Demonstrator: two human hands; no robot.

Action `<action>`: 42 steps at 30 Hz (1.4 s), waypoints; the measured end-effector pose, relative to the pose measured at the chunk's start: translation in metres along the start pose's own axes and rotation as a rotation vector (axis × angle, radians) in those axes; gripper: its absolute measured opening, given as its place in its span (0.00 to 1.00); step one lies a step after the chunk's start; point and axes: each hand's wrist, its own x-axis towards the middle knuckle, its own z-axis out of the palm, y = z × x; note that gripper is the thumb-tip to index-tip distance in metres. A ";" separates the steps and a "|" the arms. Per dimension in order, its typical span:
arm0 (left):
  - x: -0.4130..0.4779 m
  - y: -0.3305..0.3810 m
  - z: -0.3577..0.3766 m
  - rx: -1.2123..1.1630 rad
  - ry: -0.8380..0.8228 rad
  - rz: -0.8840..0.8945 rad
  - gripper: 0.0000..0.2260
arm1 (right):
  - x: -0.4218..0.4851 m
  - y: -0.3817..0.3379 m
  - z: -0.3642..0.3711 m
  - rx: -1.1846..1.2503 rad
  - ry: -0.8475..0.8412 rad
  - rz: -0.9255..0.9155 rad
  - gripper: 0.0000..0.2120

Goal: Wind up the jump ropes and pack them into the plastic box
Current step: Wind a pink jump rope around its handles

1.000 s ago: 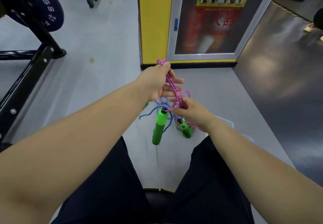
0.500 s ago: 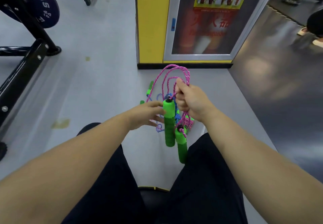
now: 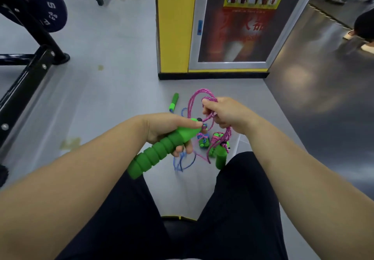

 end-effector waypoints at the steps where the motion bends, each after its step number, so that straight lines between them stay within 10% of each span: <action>1: 0.001 -0.001 0.001 0.018 0.035 0.005 0.11 | 0.001 0.000 0.001 0.104 -0.015 0.004 0.15; 6: 0.014 -0.015 -0.002 -0.044 0.215 0.193 0.07 | 0.005 -0.008 0.003 0.774 0.021 0.046 0.17; 15: 0.040 -0.036 0.021 -0.300 0.258 0.211 0.07 | 0.006 -0.024 -0.006 1.150 0.180 0.106 0.16; 24: 0.045 -0.053 0.038 0.113 0.912 0.362 0.06 | 0.009 -0.033 -0.005 1.248 0.522 0.067 0.12; 32: 0.049 -0.053 0.040 -0.196 0.610 0.450 0.17 | 0.003 -0.061 0.004 1.539 0.385 0.231 0.15; 42: 0.051 -0.047 0.031 -0.356 0.311 0.333 0.04 | 0.011 -0.046 -0.006 1.669 0.394 0.190 0.15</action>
